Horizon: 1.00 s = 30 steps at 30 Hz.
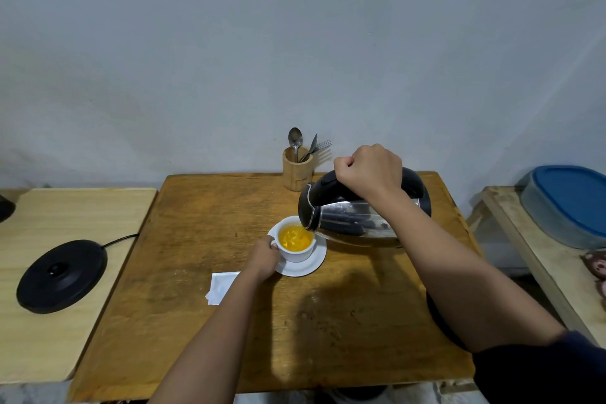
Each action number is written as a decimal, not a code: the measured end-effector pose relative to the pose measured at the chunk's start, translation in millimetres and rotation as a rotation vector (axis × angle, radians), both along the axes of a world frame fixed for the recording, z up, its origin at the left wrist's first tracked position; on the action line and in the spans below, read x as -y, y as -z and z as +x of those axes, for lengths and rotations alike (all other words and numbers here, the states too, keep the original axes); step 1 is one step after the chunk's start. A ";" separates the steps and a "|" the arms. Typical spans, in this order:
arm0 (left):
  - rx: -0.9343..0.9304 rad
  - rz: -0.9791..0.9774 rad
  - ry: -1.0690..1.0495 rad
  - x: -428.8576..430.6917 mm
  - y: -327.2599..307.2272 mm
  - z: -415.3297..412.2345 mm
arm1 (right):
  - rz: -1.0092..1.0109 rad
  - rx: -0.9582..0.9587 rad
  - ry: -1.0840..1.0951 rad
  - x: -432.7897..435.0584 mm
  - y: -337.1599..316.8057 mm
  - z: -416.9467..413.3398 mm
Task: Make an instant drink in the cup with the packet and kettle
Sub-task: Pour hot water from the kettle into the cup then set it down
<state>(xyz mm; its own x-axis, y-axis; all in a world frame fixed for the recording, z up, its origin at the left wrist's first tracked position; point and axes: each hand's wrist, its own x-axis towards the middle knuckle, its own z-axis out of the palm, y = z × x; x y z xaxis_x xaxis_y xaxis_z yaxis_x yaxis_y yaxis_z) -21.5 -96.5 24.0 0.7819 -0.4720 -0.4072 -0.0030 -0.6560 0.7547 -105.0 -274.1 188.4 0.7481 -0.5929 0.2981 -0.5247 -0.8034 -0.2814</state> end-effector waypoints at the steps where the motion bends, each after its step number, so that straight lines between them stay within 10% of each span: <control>1: -0.001 -0.002 0.000 -0.1 0.1 -0.1 | -0.003 -0.002 0.003 -0.7 0.2 -0.1; 30: 0.014 0.031 0.075 -3.7 -9.5 -0.7 | 0.016 0.029 0.066 -9.4 -6.4 -9.7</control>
